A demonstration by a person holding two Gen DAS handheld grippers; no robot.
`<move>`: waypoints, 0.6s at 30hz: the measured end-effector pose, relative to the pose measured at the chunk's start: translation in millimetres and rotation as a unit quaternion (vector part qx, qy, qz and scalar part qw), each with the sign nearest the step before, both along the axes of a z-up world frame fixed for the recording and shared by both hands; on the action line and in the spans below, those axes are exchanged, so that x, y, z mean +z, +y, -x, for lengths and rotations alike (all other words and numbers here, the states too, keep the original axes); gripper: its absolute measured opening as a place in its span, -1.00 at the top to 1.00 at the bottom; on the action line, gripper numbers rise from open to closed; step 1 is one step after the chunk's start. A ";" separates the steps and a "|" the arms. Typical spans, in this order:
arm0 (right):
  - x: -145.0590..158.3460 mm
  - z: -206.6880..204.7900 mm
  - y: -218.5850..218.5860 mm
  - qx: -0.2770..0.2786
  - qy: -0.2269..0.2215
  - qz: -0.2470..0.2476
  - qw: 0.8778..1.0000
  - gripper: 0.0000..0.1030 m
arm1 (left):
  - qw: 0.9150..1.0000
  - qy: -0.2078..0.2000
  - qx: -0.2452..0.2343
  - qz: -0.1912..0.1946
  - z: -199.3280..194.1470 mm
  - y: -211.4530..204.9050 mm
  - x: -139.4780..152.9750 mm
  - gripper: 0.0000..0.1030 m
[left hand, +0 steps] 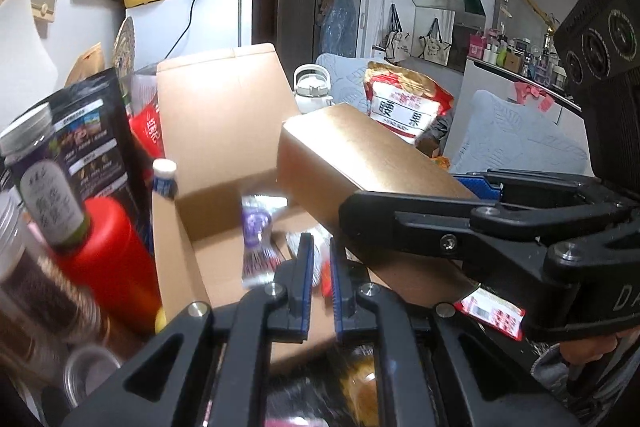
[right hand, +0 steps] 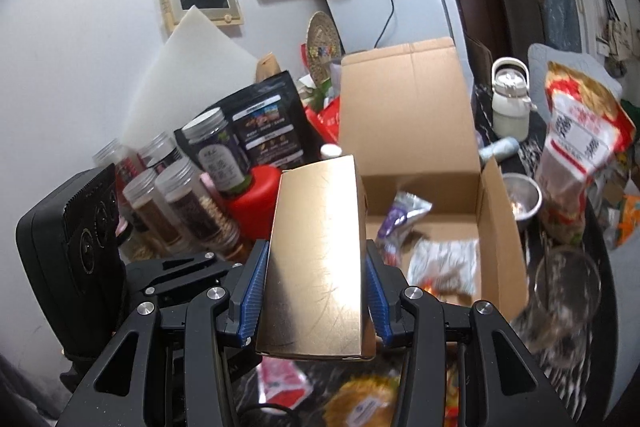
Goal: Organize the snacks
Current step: 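Carry the gold box over the cardboard box with the right tool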
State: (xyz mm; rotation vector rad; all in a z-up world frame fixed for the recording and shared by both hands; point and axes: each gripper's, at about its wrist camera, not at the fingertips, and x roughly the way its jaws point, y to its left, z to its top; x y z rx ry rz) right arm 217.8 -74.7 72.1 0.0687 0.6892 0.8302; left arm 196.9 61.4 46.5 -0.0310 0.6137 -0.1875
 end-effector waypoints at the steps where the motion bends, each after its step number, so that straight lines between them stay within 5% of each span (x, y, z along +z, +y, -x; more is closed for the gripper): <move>1: 0.5 -5.6 1.0 0.001 -0.001 0.001 1.000 0.14 | 1.000 0.001 0.001 0.002 -4.2 0.9 -0.7 0.84; 18: -41.1 -91.1 21.9 0.009 0.032 0.036 0.999 0.13 | 0.998 0.065 0.011 0.014 -85.9 16.7 -48.6 0.84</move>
